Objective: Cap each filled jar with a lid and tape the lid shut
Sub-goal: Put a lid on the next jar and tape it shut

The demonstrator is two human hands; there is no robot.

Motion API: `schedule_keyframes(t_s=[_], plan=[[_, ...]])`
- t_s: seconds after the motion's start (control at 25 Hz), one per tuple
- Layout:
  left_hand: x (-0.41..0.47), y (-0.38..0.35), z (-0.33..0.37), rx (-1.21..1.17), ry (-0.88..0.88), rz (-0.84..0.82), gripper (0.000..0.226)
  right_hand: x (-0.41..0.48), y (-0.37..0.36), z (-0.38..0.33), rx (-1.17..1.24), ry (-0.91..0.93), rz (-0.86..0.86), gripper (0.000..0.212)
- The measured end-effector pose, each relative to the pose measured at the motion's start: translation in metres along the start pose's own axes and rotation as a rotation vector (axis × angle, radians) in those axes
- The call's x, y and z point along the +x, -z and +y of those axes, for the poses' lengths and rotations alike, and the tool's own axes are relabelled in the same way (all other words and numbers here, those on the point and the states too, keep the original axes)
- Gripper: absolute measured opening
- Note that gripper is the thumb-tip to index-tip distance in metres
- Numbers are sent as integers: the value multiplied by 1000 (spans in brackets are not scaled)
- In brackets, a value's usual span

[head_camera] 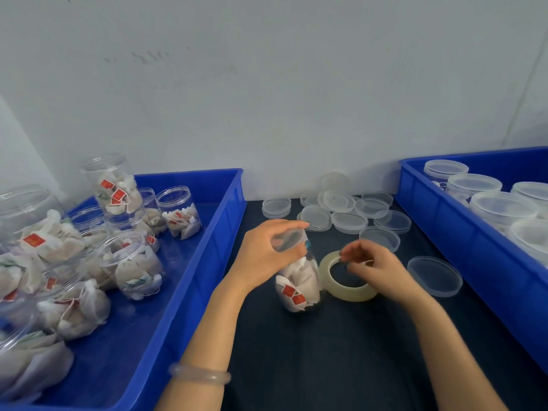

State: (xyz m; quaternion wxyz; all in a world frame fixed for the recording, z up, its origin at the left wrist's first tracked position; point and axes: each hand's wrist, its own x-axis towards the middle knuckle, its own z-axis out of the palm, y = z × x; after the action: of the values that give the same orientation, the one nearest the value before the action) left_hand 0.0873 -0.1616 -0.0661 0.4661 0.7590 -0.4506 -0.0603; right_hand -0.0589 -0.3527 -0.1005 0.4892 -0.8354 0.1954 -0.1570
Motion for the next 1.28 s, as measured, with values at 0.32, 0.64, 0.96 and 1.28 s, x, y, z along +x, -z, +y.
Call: schedule_keyframes(t_s=[0.32, 0.64, 0.96, 1.28], plan=[[12, -24, -3, 477, -93, 124, 54, 2, 11, 26, -626, 42, -188, 25], [-10, -59, 6, 817, -374, 345, 44, -9, 8, -5, 164, 106, -55, 12], [-12, -66, 19, 684, -467, 597, 26, -12, 0, -13, 343, 171, -59, 20], [-9, -69, 34, 301, -218, 716, 9, -12, -6, -16, 305, 241, -69, 40]])
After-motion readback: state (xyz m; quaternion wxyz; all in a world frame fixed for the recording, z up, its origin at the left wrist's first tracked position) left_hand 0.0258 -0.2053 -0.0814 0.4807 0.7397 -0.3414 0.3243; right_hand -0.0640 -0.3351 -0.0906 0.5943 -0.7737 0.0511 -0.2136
